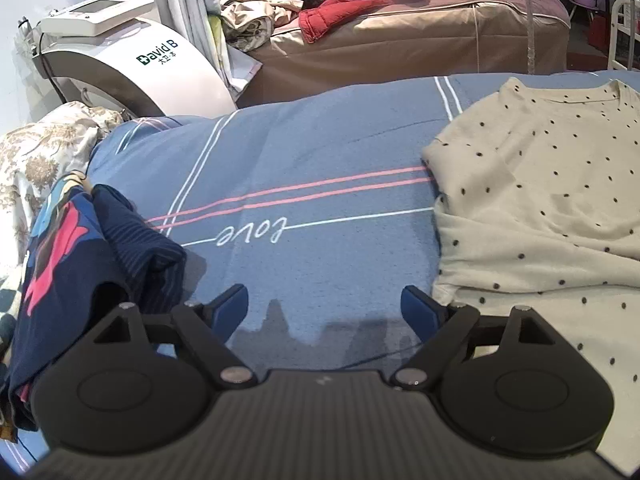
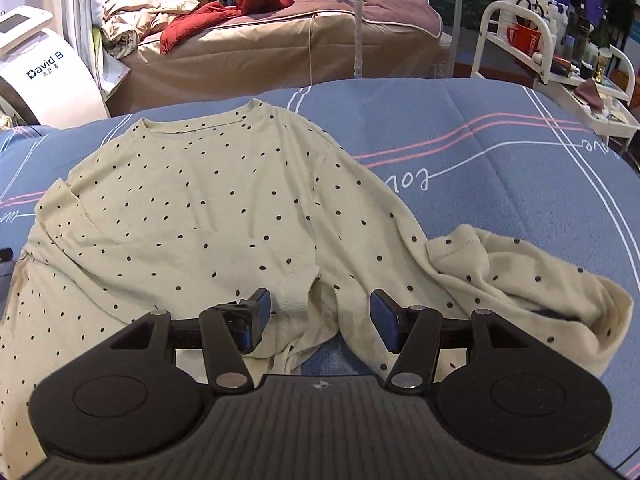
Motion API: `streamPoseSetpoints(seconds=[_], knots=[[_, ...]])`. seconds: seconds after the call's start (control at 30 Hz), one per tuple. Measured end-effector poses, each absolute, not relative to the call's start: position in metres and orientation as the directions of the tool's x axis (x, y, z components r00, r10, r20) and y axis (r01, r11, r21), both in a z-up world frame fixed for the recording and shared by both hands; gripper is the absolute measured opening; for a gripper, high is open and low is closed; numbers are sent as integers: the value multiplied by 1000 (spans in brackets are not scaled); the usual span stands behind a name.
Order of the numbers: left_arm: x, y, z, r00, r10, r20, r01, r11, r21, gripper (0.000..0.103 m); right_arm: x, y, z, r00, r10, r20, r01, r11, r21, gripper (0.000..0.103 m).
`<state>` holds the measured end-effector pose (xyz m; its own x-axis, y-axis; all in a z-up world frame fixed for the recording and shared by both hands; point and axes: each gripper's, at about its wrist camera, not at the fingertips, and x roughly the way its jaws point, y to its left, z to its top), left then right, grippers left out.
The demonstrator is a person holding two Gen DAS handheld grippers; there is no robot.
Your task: Fold small clothes
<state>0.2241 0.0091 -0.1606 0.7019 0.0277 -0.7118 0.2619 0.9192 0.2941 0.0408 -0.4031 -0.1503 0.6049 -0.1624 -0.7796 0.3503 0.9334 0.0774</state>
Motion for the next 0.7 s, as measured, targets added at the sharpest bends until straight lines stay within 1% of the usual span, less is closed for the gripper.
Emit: streamPoseSetpoints(seconds=[0.1, 0.17, 0.23, 0.33, 0.43, 0.53, 0.57, 0.6, 0.63, 0.67, 0.7], knots=[[238, 20, -157, 699, 57, -713, 214, 934, 285, 86, 43, -401, -150, 605, -165, -779, 345, 936, 70, 94], [247, 24, -154, 687, 37, -726, 200, 951, 237, 86, 43, -401, -149, 617, -171, -768, 350, 934, 73, 95], [257, 24, -149, 669, -31, -743, 222, 962, 160, 86, 44, -402, -147, 635, -177, -752, 356, 931, 82, 102], [274, 9, -143, 637, -143, -757, 275, 960, 50, 86, 50, -404, -149, 635, -162, -755, 353, 930, 98, 103], [295, -18, -141, 638, -173, -751, 322, 945, 56, 85, 54, -405, -152, 634, -143, -760, 357, 926, 124, 103], [324, -52, -154, 566, -191, -802, 381, 923, 50, 83, 53, -406, -153, 639, -133, -758, 366, 919, 147, 103], [333, -65, -162, 557, -160, -815, 386, 919, 83, 82, 52, -407, -154, 638, -133, -759, 371, 916, 151, 103], [339, -75, -170, 558, -117, -822, 388, 912, 134, 79, 51, -408, -154, 637, -132, -760, 377, 913, 158, 103], [344, -82, -177, 557, -85, -826, 391, 904, 171, 68, 49, -410, -154, 637, -132, -760, 382, 910, 163, 103], [347, -87, -182, 553, -75, -830, 389, 904, 177, 50, 47, -413, -154, 638, -133, -759, 388, 907, 167, 103], [349, -86, -183, 540, -116, -834, 384, 915, 121, 36, 45, -415, -153, 640, -135, -757, 394, 903, 172, 103]])
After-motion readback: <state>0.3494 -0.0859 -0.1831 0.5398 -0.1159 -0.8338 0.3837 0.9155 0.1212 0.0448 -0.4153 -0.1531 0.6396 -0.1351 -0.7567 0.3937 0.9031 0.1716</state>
